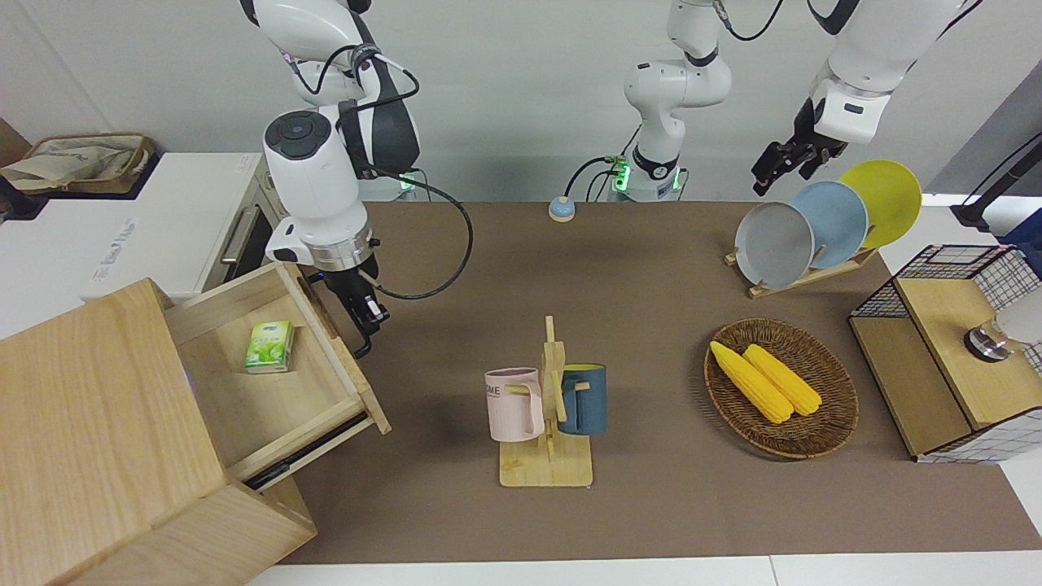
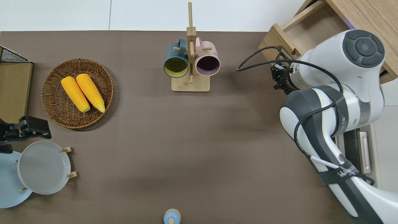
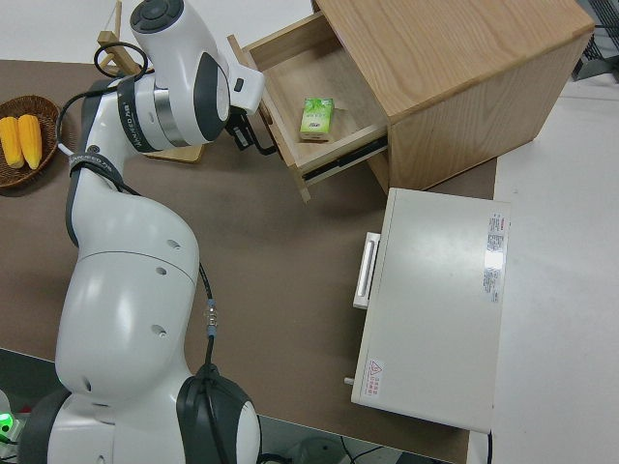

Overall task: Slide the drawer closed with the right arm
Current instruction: 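Push the drawer front with the right gripper, sliding it away from the robot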

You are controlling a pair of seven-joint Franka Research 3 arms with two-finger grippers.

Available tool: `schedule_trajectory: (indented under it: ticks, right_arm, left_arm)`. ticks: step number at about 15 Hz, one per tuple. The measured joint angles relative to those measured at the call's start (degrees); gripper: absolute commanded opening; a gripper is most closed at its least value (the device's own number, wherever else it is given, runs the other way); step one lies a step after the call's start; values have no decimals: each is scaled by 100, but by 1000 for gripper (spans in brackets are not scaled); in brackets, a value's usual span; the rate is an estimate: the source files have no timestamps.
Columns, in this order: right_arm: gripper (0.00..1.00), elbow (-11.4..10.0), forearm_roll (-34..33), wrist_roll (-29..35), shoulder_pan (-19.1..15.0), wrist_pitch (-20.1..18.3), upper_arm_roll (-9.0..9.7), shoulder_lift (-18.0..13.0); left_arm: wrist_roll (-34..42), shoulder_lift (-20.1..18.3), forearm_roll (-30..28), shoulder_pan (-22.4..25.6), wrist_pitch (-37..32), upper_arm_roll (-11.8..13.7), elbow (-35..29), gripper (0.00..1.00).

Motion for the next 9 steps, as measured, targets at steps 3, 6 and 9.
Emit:
schedule_trajectory:
  ticks: [3, 6, 9]
  right_arm:
    - [0, 276, 0, -189, -196, 0, 18, 258]
    - [0, 537, -12, -325, -371, 0, 54, 511]
    - [0, 870, -191, -397, -542, 2, 131, 782]
  left_arm:
    - [0, 0, 0, 0, 0, 0, 0, 993]
    - [0, 0, 0, 0, 0, 0, 0, 993]
    - [0, 0, 0, 0, 0, 0, 0, 993]
